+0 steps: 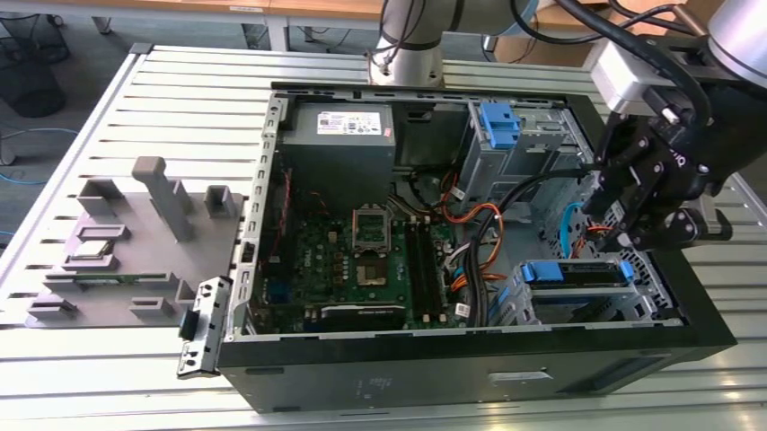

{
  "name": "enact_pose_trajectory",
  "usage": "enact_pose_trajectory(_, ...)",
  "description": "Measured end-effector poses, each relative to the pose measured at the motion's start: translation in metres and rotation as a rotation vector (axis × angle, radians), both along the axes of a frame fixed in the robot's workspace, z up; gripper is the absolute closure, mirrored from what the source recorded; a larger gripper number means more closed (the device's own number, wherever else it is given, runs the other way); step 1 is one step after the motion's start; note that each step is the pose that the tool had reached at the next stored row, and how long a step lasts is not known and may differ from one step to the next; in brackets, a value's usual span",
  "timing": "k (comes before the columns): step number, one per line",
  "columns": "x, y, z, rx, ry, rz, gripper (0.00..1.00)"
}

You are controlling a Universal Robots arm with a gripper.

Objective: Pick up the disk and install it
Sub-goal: 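Insert the first disk wire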

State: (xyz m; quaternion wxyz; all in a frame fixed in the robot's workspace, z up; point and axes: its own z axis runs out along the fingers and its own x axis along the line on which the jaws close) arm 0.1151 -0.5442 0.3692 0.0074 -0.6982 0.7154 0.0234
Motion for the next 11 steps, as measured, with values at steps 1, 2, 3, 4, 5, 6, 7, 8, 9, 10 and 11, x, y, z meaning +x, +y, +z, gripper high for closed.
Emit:
enact_pose_trajectory(1, 0.0004, 0.0, -0.0001, 0.0, 0.0, 0.0, 0.52)
enact_pose_trajectory(2, 0.0009, 0.0001, -0.0001, 0.0, 0.0, 0.0, 0.52)
enact_pose_trajectory(3, 0.0014, 0.0001, -0.0003, -0.0001, 0.0, 0.0, 0.52)
enact_pose_trajectory(4, 0.0017, 0.0003, -0.0006, 0.0001, 0.0, 0.0, 0.52)
enact_pose_trajectory(5, 0.0022, 0.0006, -0.001, 0.0002, 0.0, 0.0, 0.52)
enact_pose_trajectory(6, 0.0028, 0.0011, -0.0013, 0.0, 0.0, 0.0, 0.52)
enact_pose_trajectory(7, 0.0034, 0.0014, -0.0018, 0.0001, 0.0, 0.0, 0.52)
enact_pose_trajectory(8, 0.004, 0.0018, -0.0022, 0.0002, 0.0, 0.0, 0.52)
enact_pose_trajectory(9, 0.0044, 0.002, -0.0026, 0.0003, 0.0, 0.0, 0.52)
enact_pose_trajectory(10, 0.0047, 0.0023, -0.0028, 0.0001, 0.0, 0.0, 0.52)
enact_pose_trajectory(11, 0.0048, 0.0024, -0.0029, 0.0, 0.0, 0.0, 0.52)
